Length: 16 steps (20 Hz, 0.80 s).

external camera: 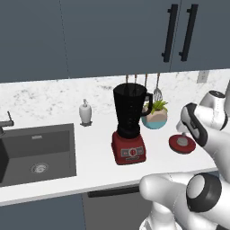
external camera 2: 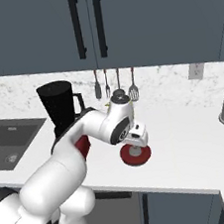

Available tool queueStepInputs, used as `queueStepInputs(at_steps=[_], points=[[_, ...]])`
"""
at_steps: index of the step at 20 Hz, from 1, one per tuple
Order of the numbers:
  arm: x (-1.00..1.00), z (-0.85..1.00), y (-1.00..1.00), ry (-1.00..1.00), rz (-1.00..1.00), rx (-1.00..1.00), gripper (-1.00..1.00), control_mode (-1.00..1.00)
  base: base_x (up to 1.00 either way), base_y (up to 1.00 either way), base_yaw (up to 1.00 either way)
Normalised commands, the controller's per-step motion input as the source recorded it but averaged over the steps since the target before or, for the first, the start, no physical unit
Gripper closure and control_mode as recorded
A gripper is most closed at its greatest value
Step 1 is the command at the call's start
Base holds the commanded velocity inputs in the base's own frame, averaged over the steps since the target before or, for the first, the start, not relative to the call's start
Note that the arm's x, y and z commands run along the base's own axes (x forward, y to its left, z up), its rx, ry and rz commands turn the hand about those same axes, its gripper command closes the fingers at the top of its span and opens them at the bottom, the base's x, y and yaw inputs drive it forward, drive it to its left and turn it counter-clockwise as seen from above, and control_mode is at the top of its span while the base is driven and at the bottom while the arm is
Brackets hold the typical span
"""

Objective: Close the lid blender by securely placing the lid on top.

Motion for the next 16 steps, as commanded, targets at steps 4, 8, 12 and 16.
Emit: queueStepInputs(at_steps=[4, 8, 12, 16], points=[[0.25, -0.24, -0.10, 0.01, 0.00, 0.00, -1.00, -1.00, 0.00, 0.00, 0.00], [0.20, -0.18, -0.04, 0.00, 0.00, 0.00, -1.00, -1.00, 0.00, 0.00, 0.00], [0.16, -0.19, -0.07, 0.00, 0.00, 0.00, -1.00, -1.00, 0.00, 0.00, 0.00], [0.14, -0.23, -0.01, 0.00, 0.00, 0.00, -1.00, -1.00, 0.00, 0.00, 0.00]])
